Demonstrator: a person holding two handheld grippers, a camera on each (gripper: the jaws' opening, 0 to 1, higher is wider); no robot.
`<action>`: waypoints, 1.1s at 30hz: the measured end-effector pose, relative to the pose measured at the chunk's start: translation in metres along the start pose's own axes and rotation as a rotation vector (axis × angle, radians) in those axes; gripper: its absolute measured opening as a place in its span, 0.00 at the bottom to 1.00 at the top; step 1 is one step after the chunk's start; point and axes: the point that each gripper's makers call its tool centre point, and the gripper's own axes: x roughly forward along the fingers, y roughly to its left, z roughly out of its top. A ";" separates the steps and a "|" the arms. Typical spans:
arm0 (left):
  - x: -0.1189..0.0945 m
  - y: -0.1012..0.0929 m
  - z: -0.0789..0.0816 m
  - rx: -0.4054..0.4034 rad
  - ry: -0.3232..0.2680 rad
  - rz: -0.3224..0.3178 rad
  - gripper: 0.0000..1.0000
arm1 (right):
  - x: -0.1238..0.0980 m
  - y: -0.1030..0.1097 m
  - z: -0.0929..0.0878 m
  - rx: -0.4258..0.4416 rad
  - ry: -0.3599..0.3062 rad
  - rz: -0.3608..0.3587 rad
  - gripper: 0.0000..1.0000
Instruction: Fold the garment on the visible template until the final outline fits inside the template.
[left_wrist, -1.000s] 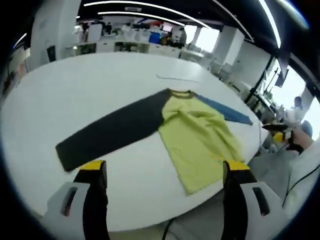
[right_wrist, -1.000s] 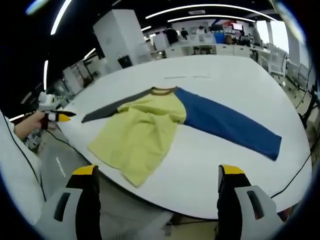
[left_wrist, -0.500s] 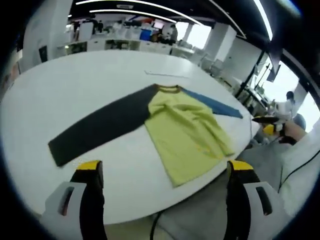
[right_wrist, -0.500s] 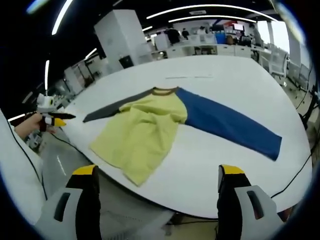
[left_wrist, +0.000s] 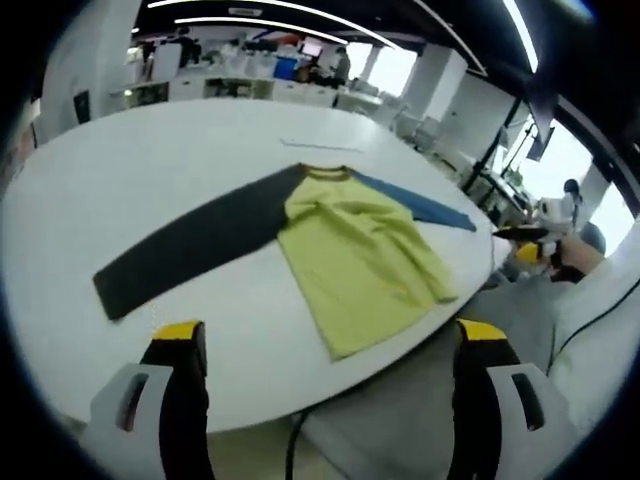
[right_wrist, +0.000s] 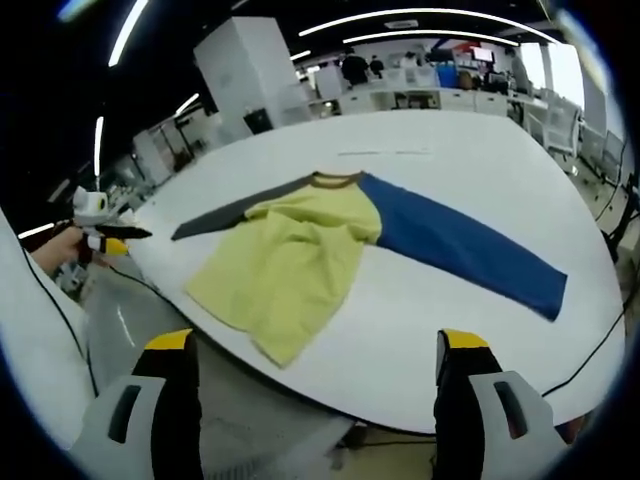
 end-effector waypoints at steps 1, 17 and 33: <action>0.000 -0.002 0.000 0.006 0.003 -0.003 1.00 | 0.000 0.001 0.000 -0.002 0.001 0.002 0.98; 0.003 -0.008 -0.007 0.043 0.038 -0.012 1.00 | -0.002 0.003 -0.008 -0.001 0.014 0.008 0.98; 0.010 -0.013 -0.016 0.046 0.071 -0.027 0.89 | 0.004 0.008 -0.012 -0.014 0.039 0.027 0.93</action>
